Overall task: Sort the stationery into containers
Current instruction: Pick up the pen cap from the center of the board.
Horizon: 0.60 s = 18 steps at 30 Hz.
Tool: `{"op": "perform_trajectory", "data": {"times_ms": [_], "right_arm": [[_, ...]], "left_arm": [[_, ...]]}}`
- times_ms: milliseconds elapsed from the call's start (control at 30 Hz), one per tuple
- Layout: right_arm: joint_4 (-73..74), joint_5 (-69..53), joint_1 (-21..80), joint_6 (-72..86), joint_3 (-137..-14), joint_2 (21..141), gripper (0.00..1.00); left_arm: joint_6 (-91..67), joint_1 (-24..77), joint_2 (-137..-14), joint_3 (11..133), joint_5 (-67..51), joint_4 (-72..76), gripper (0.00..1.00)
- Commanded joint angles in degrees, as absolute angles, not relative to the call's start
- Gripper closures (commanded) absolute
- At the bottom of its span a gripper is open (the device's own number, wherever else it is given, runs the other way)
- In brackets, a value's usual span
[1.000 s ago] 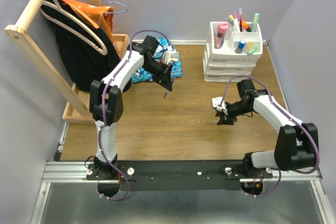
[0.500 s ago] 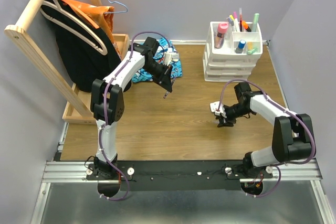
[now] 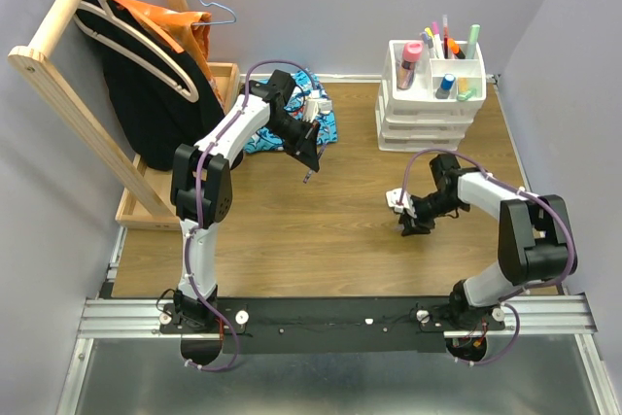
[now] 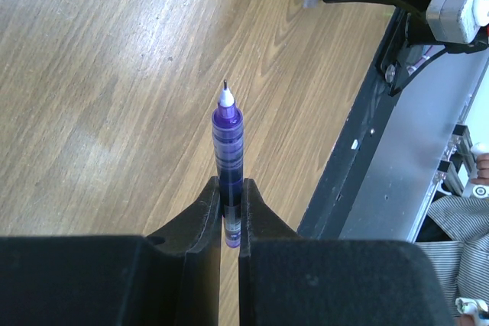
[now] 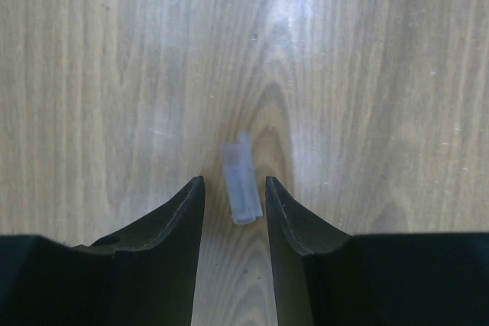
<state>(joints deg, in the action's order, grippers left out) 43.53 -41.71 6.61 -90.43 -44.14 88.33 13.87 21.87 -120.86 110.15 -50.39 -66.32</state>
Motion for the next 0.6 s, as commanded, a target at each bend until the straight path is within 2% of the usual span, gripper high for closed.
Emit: {"op": "perform_trajectory", "data": {"times_ms": [0,167,267,300,367,400,567], "right_arm": [[42.4,-40.3,6.2,-91.0,-46.1,91.3,0.57],[44.5,-39.8,6.4,-92.1,-47.5,92.7,0.65],[47.6,-38.8,6.8,-93.1,-48.8,94.0,0.76],[49.5,-38.4,6.9,-93.6,-48.9,94.5,0.84],[51.2,-36.8,6.8,-95.8,-48.7,94.3,0.90],[53.0,-36.6,6.9,-96.6,-48.7,93.9,0.97],[54.0,-43.2,6.8,-93.3,-54.2,85.8,0.99]], "left_arm": [[13.7,22.2,-121.8,111.8,-50.8,-66.6,1.00],[13.7,22.2,-121.8,111.7,-50.9,-66.7,1.00],[13.8,22.2,-121.6,111.8,-51.0,-66.7,1.00],[13.8,22.2,-121.5,111.9,-50.9,-66.9,1.00],[14.6,22.1,-120.9,111.8,-50.6,-67.4,1.00],[14.7,22.1,-120.6,111.8,-50.5,-67.9,1.00],[21.8,22.1,-120.1,113.3,-56.6,-75.8,1.00]]}}
